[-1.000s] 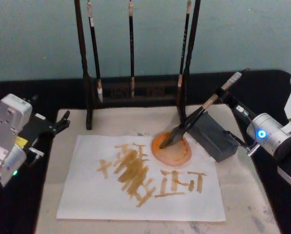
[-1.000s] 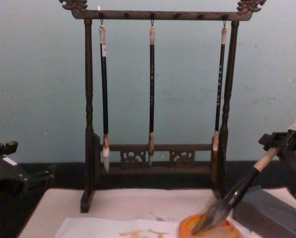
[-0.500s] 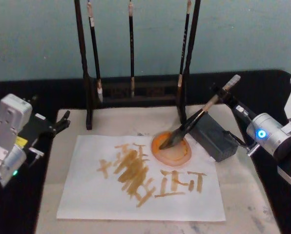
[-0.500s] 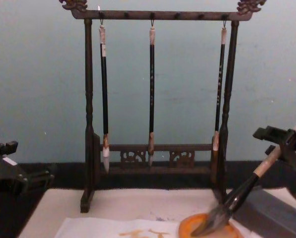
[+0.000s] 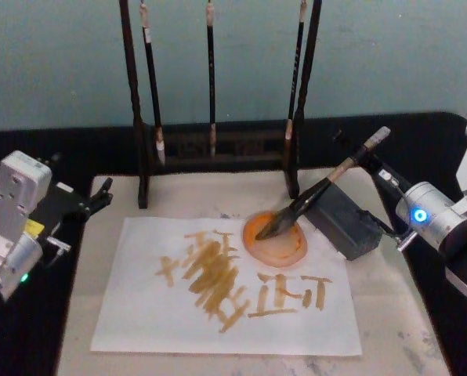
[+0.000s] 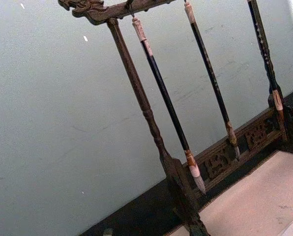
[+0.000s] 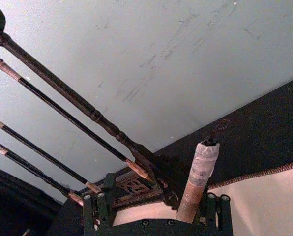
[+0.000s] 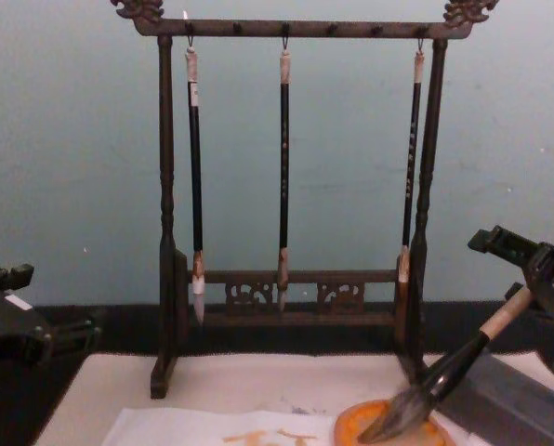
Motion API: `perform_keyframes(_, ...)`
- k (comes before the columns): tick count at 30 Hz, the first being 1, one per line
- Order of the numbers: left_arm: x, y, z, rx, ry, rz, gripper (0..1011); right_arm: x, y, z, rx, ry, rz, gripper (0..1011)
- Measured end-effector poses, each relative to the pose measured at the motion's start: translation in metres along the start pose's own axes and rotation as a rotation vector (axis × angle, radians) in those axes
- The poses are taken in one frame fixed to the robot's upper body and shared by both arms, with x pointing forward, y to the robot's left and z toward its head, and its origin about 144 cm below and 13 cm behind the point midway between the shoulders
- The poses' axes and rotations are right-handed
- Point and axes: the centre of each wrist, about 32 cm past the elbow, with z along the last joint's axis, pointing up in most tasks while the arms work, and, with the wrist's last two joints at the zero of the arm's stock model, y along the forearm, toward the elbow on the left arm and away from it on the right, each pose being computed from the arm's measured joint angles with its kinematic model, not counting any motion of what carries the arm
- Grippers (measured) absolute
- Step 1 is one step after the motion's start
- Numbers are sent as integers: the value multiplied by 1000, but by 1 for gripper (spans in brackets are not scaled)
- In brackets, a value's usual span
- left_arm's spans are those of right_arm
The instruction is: Pick up the brush from the inkstone, write on the paper, then place the brush back to its original position.
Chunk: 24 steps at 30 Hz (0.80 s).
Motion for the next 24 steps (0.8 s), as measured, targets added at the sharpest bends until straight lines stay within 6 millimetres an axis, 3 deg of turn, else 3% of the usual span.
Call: perform_keyframes(24, 0, 0, 0, 0, 0, 0, 1010, 2, -1, -1, -5, 2, -10, 1000)
